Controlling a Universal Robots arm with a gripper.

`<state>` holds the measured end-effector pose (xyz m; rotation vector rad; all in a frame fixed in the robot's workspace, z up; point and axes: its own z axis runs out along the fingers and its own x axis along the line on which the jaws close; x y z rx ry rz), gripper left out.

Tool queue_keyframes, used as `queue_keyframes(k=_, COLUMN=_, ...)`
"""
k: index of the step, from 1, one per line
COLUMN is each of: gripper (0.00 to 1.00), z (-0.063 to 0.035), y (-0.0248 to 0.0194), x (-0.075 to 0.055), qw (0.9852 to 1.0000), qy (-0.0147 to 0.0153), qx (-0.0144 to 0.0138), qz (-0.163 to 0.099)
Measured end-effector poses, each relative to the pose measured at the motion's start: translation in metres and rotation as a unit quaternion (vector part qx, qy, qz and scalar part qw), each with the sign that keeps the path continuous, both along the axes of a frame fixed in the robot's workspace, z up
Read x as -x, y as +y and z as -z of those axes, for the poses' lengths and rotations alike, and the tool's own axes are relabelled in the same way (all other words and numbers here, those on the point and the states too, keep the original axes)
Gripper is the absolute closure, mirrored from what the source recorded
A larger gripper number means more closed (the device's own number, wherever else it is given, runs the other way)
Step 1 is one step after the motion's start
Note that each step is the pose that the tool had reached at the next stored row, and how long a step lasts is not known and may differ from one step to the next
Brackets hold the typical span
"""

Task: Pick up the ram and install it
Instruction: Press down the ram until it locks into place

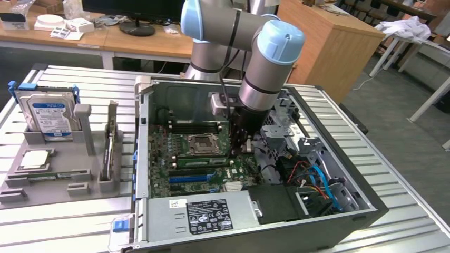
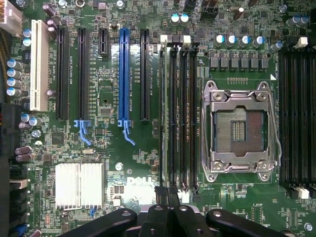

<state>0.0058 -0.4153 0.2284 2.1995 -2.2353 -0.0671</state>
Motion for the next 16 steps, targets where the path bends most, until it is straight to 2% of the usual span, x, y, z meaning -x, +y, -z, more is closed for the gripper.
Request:
queue_keyframes(k=11, gripper=0.89, z=0.0017, y=-0.0001, x=0.0001, qw=1.0000, qy=-0.0001, qx=-0.0002, qz=0.000)
queue_keyframes(k=16, gripper=0.89, z=0.0021, y=0.0016, x=0.0000, qw=1.0000, qy=-0.0001, qx=-0.0003, qz=0.000)
